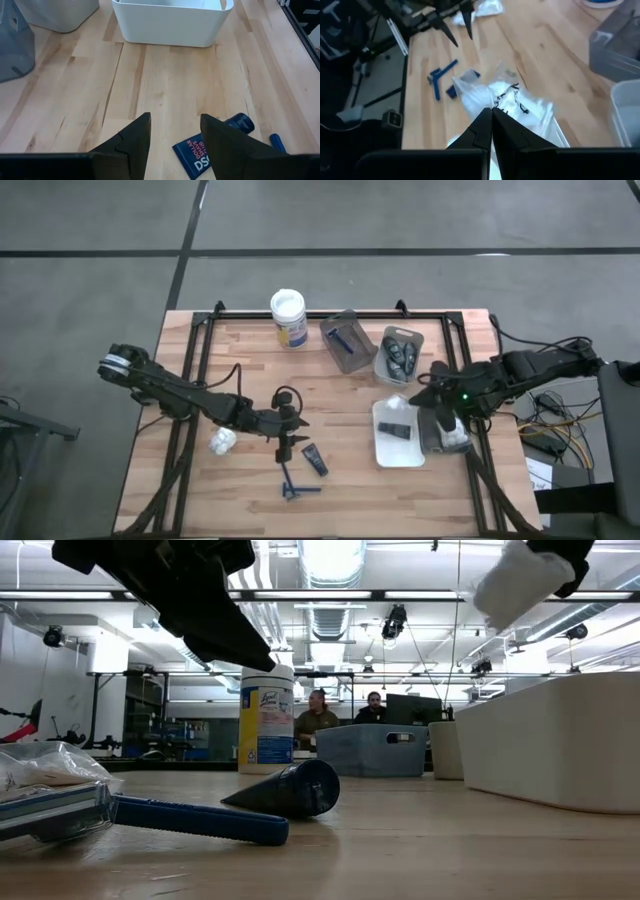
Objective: Pick & Place Travel size toiletries
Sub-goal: Put the white cotton pack into the bottom black bin
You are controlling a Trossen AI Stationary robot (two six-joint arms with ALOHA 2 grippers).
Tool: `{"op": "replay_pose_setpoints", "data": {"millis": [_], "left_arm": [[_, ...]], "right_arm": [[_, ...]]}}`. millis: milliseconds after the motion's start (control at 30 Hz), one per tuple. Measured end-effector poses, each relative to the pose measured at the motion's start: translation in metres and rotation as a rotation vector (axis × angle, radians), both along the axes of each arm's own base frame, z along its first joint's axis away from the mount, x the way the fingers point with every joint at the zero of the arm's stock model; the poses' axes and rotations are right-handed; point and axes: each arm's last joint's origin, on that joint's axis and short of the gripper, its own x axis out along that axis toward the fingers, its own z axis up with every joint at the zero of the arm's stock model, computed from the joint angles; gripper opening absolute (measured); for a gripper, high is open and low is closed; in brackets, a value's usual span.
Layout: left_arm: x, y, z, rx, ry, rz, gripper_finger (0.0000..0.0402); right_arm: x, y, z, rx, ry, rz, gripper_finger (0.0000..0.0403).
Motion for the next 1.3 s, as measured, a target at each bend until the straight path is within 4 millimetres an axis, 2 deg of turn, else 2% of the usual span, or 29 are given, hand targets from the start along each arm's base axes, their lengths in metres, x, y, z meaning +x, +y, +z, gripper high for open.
{"op": "replay_pose_setpoints", "data": {"millis": [233, 600, 933, 1300], "left_arm": [[0.0, 0.0, 0.0, 0.001, 0.001, -0.001, 0.0177], [0.0, 0.0, 0.0, -0.002, 0.001, 0.0, 0.0177], [0.0, -0.001, 0.0, -0.012, 0.002, 0.004, 0.0177], [-0.001, -0.002, 0.0, -0.02, 0.002, 0.006, 0.0177]], "right_arm": [[-0.021, -0.005, -0.008, 0.045, 0.13, -0.023, 0.0008], [-0.048, -0.013, -0.025, 0.153, 0.41, -0.193, 0.0008], [-0.058, -0.016, -0.033, 0.176, 0.564, -0.31, 0.0008], [-0.056, -0.015, -0.033, 0.185, 0.575, -0.329, 0.0008]]}}
